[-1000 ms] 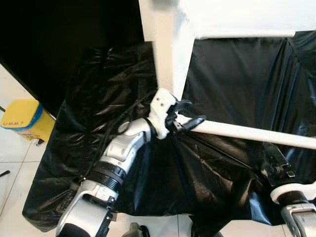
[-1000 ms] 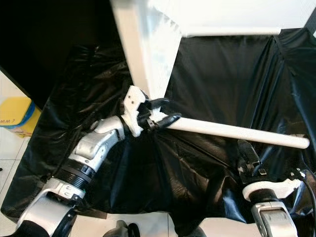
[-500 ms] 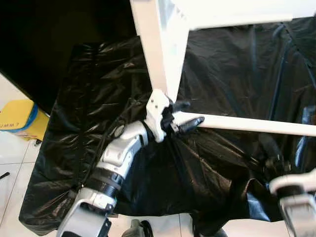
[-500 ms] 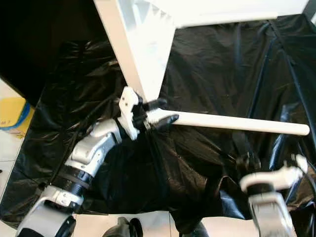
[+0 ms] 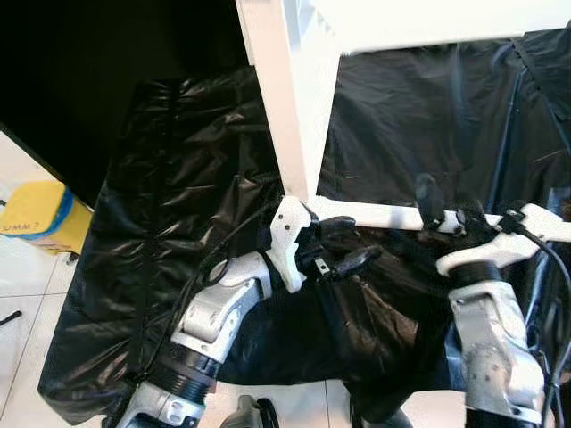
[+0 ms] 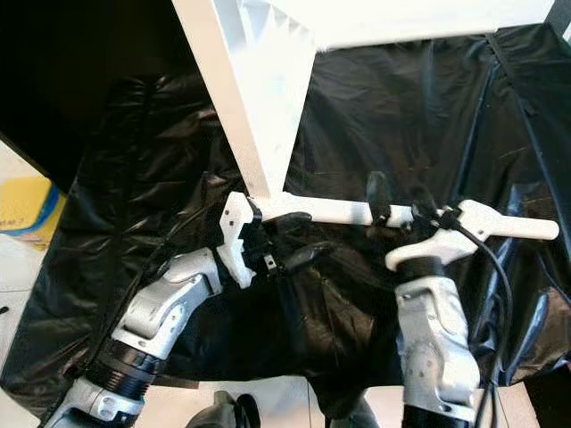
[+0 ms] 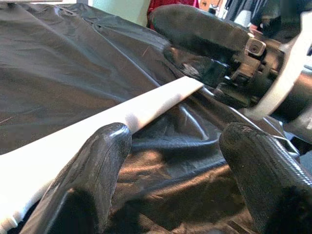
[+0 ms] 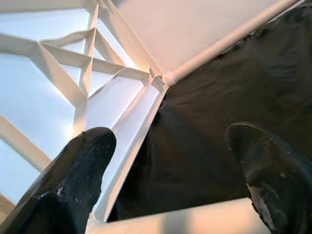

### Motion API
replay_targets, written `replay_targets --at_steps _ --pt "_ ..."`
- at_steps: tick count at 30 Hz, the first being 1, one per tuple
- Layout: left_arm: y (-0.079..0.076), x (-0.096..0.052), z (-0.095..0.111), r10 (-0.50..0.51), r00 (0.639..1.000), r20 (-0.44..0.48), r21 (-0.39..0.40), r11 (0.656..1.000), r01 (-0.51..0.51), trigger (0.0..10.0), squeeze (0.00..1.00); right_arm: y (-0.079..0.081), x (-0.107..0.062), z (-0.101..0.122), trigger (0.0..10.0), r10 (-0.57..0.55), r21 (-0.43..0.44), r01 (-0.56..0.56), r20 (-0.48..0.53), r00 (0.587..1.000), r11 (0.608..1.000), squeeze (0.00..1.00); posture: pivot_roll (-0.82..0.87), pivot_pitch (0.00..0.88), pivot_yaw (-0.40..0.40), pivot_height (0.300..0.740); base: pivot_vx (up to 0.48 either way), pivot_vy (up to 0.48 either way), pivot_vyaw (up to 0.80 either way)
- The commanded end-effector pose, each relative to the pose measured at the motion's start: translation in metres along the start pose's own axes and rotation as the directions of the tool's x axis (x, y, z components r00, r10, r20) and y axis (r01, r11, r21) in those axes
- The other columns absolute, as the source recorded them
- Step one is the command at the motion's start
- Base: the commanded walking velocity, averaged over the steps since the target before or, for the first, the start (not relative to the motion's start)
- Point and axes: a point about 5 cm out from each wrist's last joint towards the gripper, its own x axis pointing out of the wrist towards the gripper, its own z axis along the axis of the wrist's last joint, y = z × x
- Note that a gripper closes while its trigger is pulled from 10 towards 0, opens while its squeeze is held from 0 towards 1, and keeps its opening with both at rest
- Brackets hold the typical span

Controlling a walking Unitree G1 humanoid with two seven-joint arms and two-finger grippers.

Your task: Building children table

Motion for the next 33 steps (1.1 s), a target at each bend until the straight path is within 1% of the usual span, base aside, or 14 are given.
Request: replay_targets --at_steps 1,6,8,11,13,15,19,25,26,28,29,30,32,33 --pt "-0.002 -0.006 -0.002 -0.002 1.0 -0.019 -0.004 1.0 0.002 10.0 0.0 -0.001 0.003 -0.006 10.0 0.014 -0.032 -0.014 -0.011 1.0 0.999 0.0 -0.12 0.164 0.11 0.74 0.0 0.0 0.0" --pt "0.004 -0.035 0.01 0.053 0.997 -0.063 0.054 0.997 -0.05 10.0 0.0 -0.005 0.022 -0.019 10.0 0.059 -0.104 -0.061 -0.025 0.998 0.993 0.0 -0.09 0.149 0.09 0.74 0.0 0.0 0.0" --pt "0.015 -0.052 0.018 0.158 0.985 -0.066 0.091 0.984 -0.152 10.0 0.0 -0.008 0.033 -0.022 10.0 0.079 -0.126 -0.082 -0.031 0.996 0.989 0.0 -0.06 0.139 0.067 0.74 0.0 0.0 0.0" --pt "0.032 -0.069 0.024 0.322 0.946 -0.039 0.127 0.941 -0.315 10.0 0.0 -0.003 0.044 -0.028 10.0 0.112 -0.137 -0.116 -0.036 0.993 0.984 0.0 -0.05 0.132 0.046 0.74 0.0 0.0 0.0" --pt "0.036 -0.078 0.024 0.393 0.919 -0.036 0.115 0.915 -0.387 10.0 0.0 -0.003 0.047 -0.031 10.0 0.118 -0.135 -0.122 -0.038 0.992 0.983 0.0 -0.04 0.128 0.034 0.74 0.0 0.0 0.0" --pt "0.044 -0.088 0.022 0.488 0.872 -0.04 0.139 0.867 -0.479 10.0 0.0 -0.002 0.051 -0.033 10.0 0.125 -0.14 -0.13 -0.042 0.991 0.982 0.0 -0.04 0.128 0.025 0.74 0.0 0.0 0.0" --pt "0.057 -0.095 0.021 0.604 0.796 -0.027 0.149 0.79 -0.595 10.0 0.0 -0.003 0.055 -0.038 10.0 0.136 -0.149 -0.141 -0.045 0.99 0.979 0.0 -0.04 0.127 0.016 0.74 0.0 0.0 0.0" --pt "0.062 -0.093 0.024 0.659 0.752 0.016 0.137 0.743 -0.655 10.0 0.0 -0.008 0.057 -0.039 10.0 0.133 -0.166 -0.139 -0.044 0.99 0.976 0.0 -0.04 0.13 0.01 0.74 0.0 0.0 0.0" --pt "0.065 -0.093 0.025 0.687 0.726 0.037 0.131 0.717 -0.685 10.0 0.0 -0.01 0.058 -0.04 10.0 0.129 -0.181 -0.136 -0.049 0.99 0.974 0.0 -0.04 0.129 0.008 0.74 0.0 0.0 0.0" --pt "0.067 -0.093 0.025 0.708 0.705 0.05 0.13 0.695 -0.707 10.0 0.0 -0.01 0.059 -0.041 10.0 0.128 -0.195 -0.136 -0.051 0.99 0.971 0.0 -0.04 0.127 0.007 0.74 0.0 0.0 0.0" --pt "0.068 -0.092 0.025 0.724 0.687 0.062 0.127 0.677 -0.725 10.0 0.0 -0.01 0.059 -0.042 10.0 0.126 -0.216 -0.135 -0.057 0.99 0.967 0.0 -0.04 0.125 0.006 0.74 0.0 0.0 0.0" --pt "0.069 -0.09 0.024 0.753 0.652 0.084 0.105 0.644 -0.757 10.0 0.0 -0.01 0.06 -0.046 10.0 0.104 -0.283 -0.12 -0.07 0.992 0.952 0.0 -0.04 0.123 0.006 0.74 0.0 0.0 0.0" --pt "0.068 -0.087 0.022 0.775 0.624 0.099 0.085 0.618 -0.782 10.0 0.0 -0.007 0.059 -0.05 10.0 0.078 -0.316 -0.099 -0.08 0.994 0.944 0.0 -0.04 0.123 0.005 0.74 0.0 0.0 0.0" --pt "0.067 -0.084 0.02 0.798 0.593 0.104 0.061 0.59 -0.805 10.0 0.0 -0.003 0.059 -0.054 10.0 0.047 -0.333 -0.072 -0.083 0.995 0.94 0.0 -0.04 0.122 0.003 0.74 0.0 0.0 0.0"
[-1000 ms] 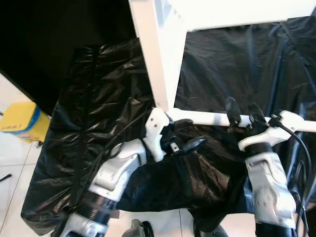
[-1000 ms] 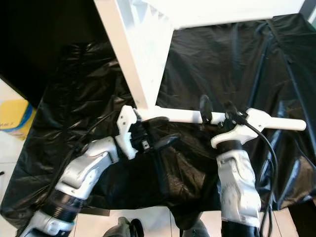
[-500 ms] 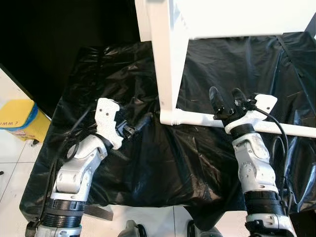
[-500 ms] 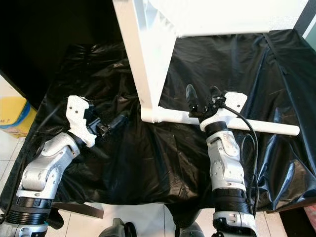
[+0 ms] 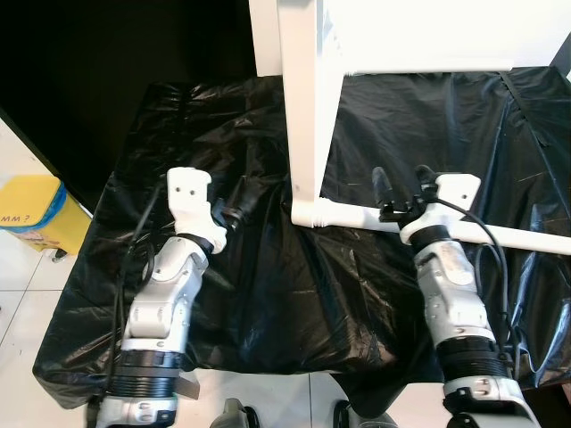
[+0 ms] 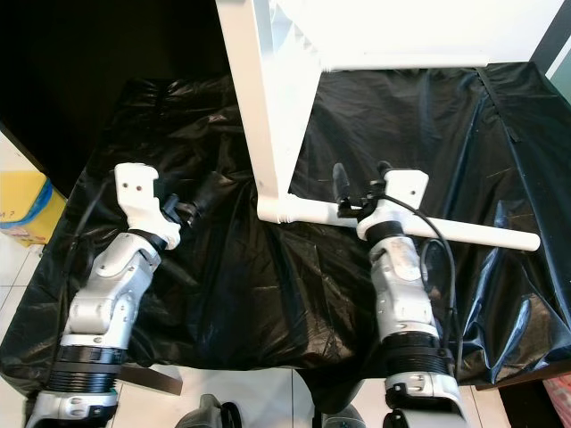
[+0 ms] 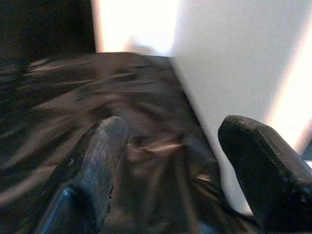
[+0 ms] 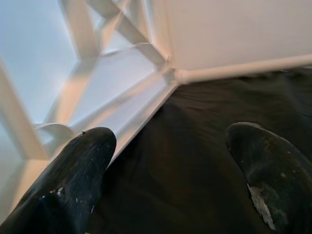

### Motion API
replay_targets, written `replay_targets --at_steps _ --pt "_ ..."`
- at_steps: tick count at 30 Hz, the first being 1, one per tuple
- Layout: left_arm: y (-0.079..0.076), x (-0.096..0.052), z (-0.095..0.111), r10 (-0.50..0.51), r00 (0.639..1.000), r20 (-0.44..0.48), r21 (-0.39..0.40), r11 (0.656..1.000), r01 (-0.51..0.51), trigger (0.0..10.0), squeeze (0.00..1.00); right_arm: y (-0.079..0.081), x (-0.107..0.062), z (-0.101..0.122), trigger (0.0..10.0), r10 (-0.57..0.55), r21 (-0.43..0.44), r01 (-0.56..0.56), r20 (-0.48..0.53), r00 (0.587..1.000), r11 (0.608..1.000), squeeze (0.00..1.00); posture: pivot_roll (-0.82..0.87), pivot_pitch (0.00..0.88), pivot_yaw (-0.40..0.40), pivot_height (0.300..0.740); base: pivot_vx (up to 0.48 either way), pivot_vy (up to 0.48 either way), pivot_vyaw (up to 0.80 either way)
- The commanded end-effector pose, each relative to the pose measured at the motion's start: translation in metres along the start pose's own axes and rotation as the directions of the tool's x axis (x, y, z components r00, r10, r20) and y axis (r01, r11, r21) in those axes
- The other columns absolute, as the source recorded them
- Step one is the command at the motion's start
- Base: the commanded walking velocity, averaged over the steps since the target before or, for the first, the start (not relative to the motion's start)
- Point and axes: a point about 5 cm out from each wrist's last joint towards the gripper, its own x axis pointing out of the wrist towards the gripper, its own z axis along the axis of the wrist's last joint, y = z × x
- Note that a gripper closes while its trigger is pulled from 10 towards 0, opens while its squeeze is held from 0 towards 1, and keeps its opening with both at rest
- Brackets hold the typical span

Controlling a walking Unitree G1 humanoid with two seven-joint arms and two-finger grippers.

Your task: Building children table

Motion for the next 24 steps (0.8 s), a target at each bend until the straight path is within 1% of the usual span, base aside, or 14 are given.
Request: replay_targets --at_steps 1,4,6,10,12,15,16,17,18,20,21,22,23,24 --pt "0.002 -0.001 -0.004 0.036 0.999 -0.012 0.01 0.999 -0.036 10.0 0.0 0.005 0.0 -0.002 10.0 -0.003 -0.016 0.003 -0.012 1.0 1.0 0.0 -0.05 0.12 0.003 0.74 0.0 0.0 0.0" --pt "-0.005 0.003 -0.009 0.084 0.996 -0.015 -0.026 0.996 -0.084 10.0 0.0 0.011 0.002 -0.004 10.0 -0.058 -0.046 0.058 -0.018 0.998 0.997 0.0 -0.05 0.119 -0.001 0.74 0.0 0.0 0.0" --pt "-0.01 0.009 -0.014 0.113 0.993 -0.017 0.005 0.994 -0.113 10.0 0.0 0.015 0.004 -0.009 10.0 -0.102 -0.081 0.099 -0.035 0.994 0.992 0.0 -0.05 0.115 -0.005 0.74 0.0 0.0 0.0" --pt "-0.018 0.014 -0.021 0.152 0.988 -0.034 -0.04 0.987 -0.153 10.0 0.0 0.02 0.003 -0.015 10.0 -0.115 -0.097 0.11 -0.052 0.992 0.989 0.0 -0.05 0.089 -0.009 0.74 0.0 0.0 0.0" --pt "-0.025 0.016 -0.029 0.151 0.987 -0.059 -0.023 0.988 -0.152 10.0 0.0 0.021 0.003 -0.017 10.0 -0.121 -0.111 0.114 -0.055 0.991 0.987 0.0 -0.05 0.065 -0.01 0.74 0.0 0.0 0.0" --pt "-0.032 0.017 -0.031 0.054 0.997 -0.063 -0.008 0.998 -0.055 10.0 0.0 0.019 0.001 -0.021 10.0 -0.119 -0.128 0.11 -0.07 0.99 0.986 0.0 -0.05 0.046 -0.01 0.74 0.0 0.0 0.0" --pt "-0.039 0.015 -0.034 -0.067 0.995 -0.076 0.012 0.998 0.068 10.0 0.0 0.019 -0.001 -0.024 10.0 -0.118 -0.133 0.107 -0.075 0.99 0.985 0.0 -0.05 0.044 -0.012 0.74 0.0 0.0 0.0" --pt "-0.042 0.013 -0.035 -0.111 0.99 -0.083 0.026 0.993 0.114 10.0 0.0 0.02 -0.002 -0.024 10.0 -0.117 -0.132 0.107 -0.076 0.99 0.985 0.0 -0.05 0.044 -0.011 0.74 0.0 0.0 0.0" --pt "-0.042 0.013 -0.035 -0.111 0.99 -0.083 0.026 0.993 0.114 10.0 0.0 0.02 -0.002 -0.024 10.0 -0.117 -0.132 0.107 -0.076 0.99 0.985 0.0 -0.05 0.044 -0.011 0.74 0.0 0.0 0.0" --pt "-0.051 0.012 -0.037 -0.218 0.971 -0.102 0.036 0.974 0.223 10.0 0.0 0.023 -0.002 -0.025 10.0 -0.111 -0.133 0.1 -0.08 0.991 0.986 0.0 -0.05 0.051 -0.014 0.74 0.0 0.0 0.0" --pt "-0.059 0.016 -0.036 -0.281 0.953 -0.11 0.012 0.959 0.284 10.0 0.0 0.025 -0.001 -0.026 10.0 -0.109 -0.134 0.097 -0.084 0.99 0.986 0.0 -0.05 0.06 -0.019 0.74 0.0 0.0 0.0" --pt "-0.059 0.016 -0.036 -0.281 0.953 -0.11 0.012 0.959 0.284 10.0 0.0 0.025 -0.001 -0.026 10.0 -0.109 -0.134 0.097 -0.084 0.99 0.986 0.0 -0.05 0.06 -0.019 0.74 0.0 0.0 0.0" --pt "-0.066 0.023 -0.033 -0.325 0.94 -0.107 0.02 0.944 0.328 10.0 0.0 0.026 0.0 -0.026 10.0 -0.107 -0.13 0.095 -0.084 0.991 0.987 0.0 -0.05 0.072 -0.02 0.74 0.0 0.0 0.0" --pt "-0.068 0.028 -0.031 -0.336 0.937 -0.1 0.007 0.941 0.338 10.0 0.0 0.027 0.0 -0.025 10.0 -0.104 -0.127 0.093 -0.082 0.991 0.987 0.0 -0.05 0.08 -0.02 0.74 0.0 0.0 0.0"
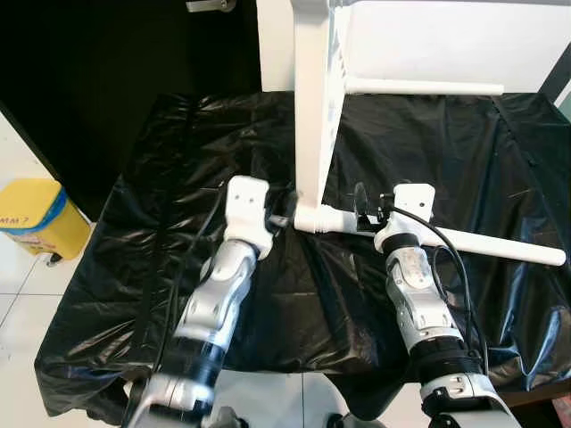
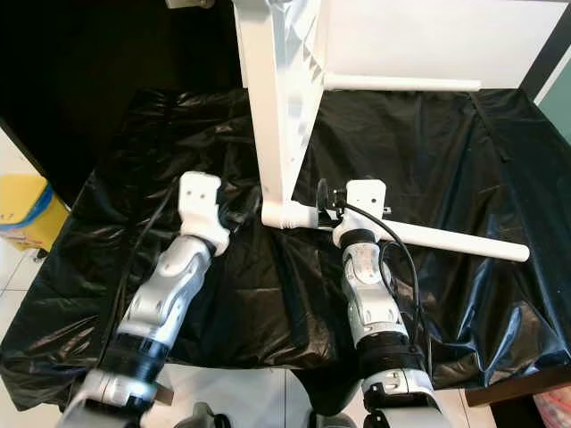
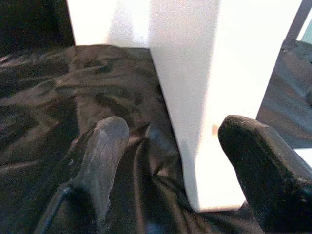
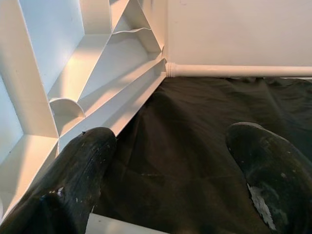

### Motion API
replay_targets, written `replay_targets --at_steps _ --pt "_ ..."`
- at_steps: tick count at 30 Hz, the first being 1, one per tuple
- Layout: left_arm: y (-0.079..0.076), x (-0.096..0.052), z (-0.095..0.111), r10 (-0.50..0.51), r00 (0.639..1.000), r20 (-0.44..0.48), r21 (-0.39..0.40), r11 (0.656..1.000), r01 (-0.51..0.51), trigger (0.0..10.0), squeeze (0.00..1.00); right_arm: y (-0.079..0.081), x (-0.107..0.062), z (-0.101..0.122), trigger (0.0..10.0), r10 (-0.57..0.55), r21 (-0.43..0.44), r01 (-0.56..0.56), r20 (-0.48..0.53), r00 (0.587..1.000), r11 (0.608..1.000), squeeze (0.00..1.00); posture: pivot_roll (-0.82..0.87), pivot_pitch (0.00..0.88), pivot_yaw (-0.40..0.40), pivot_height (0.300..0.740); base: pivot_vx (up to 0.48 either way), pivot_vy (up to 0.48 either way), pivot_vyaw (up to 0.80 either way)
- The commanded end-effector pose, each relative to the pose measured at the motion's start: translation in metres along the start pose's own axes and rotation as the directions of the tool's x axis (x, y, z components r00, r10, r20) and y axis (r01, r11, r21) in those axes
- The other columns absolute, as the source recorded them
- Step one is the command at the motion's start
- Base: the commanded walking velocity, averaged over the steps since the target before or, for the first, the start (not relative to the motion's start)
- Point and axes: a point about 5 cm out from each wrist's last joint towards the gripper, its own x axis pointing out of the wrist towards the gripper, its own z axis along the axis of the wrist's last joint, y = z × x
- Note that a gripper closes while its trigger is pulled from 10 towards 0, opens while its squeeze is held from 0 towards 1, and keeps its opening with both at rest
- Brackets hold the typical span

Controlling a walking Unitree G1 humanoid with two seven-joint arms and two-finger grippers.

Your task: Building children table

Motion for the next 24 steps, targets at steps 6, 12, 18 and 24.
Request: replay_targets --at_steps 6,12,18,24 --pt "-0.026 0.019 0.012 -0.362 0.932 0.006 -0.05 0.931 0.362 10.0 1.0 0.001 0.0 0.007 10.0 -0.005 -0.007 0.005 0.027 1.0 1.0 0.0 -0.09 0.124 0.007 0.74 0.0 0.0 0.0" --pt "-0.031 0.029 0.019 -0.395 0.918 0.014 -0.062 0.916 0.395 10.0 0.0 -0.002 -0.006 0.004 10.0 -0.027 -0.017 0.028 0.019 0.999 0.999 0.0 -0.1 0.15 0.028 0.74 0.0 0.0 0.0" --pt "-0.034 0.051 0.031 -0.344 0.939 0.012 -0.021 0.939 0.345 10.0 0.0 -0.001 -0.012 0.004 10.0 -0.039 -0.017 0.039 0.009 0.999 0.999 0.0 -0.11 0.172 0.039 0.74 0.0 0.0 0.0" --pt "-0.025 0.067 0.036 -0.158 0.987 -0.006 -0.016 0.987 0.158 10.0 0.0 -0.004 -0.025 0.0 10.0 -0.042 -0.035 0.042 -0.012 0.999 0.999 0.0 -0.12 0.187 0.046 0.74 0.0 0.0 0.0"
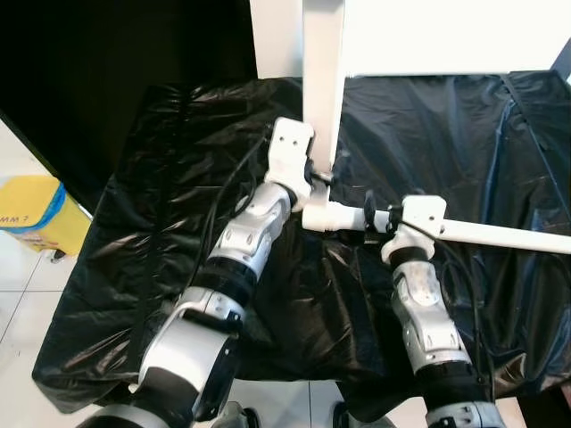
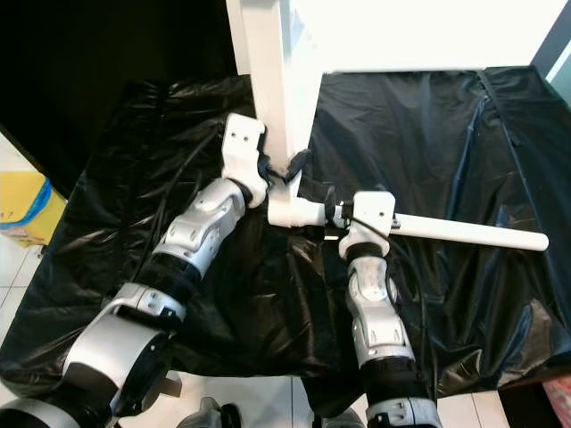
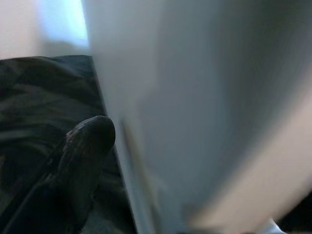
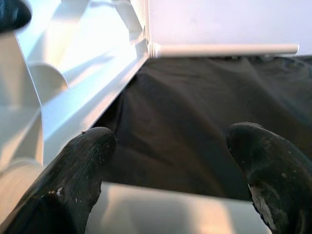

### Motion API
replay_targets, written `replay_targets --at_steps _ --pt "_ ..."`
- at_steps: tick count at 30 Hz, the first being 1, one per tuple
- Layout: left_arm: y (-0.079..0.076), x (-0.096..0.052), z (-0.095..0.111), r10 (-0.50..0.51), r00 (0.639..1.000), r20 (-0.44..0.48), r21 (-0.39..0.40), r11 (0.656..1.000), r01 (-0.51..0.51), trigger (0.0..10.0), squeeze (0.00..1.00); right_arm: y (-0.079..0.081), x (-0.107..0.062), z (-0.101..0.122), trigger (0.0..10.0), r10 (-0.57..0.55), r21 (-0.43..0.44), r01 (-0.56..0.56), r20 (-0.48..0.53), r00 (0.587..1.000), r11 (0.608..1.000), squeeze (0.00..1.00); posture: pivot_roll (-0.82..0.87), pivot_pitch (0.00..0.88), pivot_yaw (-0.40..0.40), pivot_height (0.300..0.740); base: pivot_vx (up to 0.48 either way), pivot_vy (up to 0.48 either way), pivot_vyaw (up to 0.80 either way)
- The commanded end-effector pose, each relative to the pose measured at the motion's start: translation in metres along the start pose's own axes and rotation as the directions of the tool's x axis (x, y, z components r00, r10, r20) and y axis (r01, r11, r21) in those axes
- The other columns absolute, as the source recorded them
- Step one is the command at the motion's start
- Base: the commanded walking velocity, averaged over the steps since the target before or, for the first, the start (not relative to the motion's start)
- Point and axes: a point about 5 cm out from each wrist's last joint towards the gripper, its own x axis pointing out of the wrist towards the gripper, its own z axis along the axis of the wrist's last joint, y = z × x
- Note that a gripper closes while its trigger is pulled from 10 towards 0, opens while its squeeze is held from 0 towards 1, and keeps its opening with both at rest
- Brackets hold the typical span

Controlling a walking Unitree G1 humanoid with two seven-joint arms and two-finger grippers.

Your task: Building children table

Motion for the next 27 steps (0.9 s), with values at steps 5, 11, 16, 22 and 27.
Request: replay_targets --at_steps 5,11,16,22,27 --pt "0.004 0.008 0.006 0.168 0.985 0.033 0.013 0.986 -0.168 10.0 0.0 -0.003 -0.01 -0.003 10.0 -0.007 -0.025 0.007 -0.026 1.0 1.0 0.0 -0.14 0.191 0.046 0.74 0.0 0.0 0.0" --pt "0.022 0.002 0.004 0.346 0.936 0.071 -0.012 0.938 -0.346 0.0 0.0 -0.002 -0.014 -0.002 10.0 -0.01 -0.029 0.009 -0.037 0.999 1.0 0.0 -0.15 0.183 0.052 0.74 0.0 0.0 0.0" --pt "0.031 -0.011 0.001 0.378 0.916 0.137 0.033 0.922 -0.386 0.0 0.0 -0.001 -0.016 -0.002 10.0 -0.01 -0.032 0.009 -0.042 0.999 0.999 0.0 -0.14 0.186 0.058 0.74 0.0 0.0 0.0" --pt "0.033 -0.042 0.001 0.41 0.885 0.22 0.051 0.901 -0.43 0.0 0.0 -0.002 -0.017 -0.004 10.0 -0.008 -0.039 0.005 -0.055 0.998 0.999 0.0 -0.11 0.2 0.051 0.74 0.0 0.0 0.0" --pt "0.027 -0.071 0.003 0.439 0.86 0.26 0.051 0.883 -0.466 0.0 0.0 0.0 -0.015 -0.007 10.0 0.007 -0.042 -0.009 -0.066 0.998 0.999 0.0 -0.08 0.206 0.036 0.74 0.0 0.0 0.0"
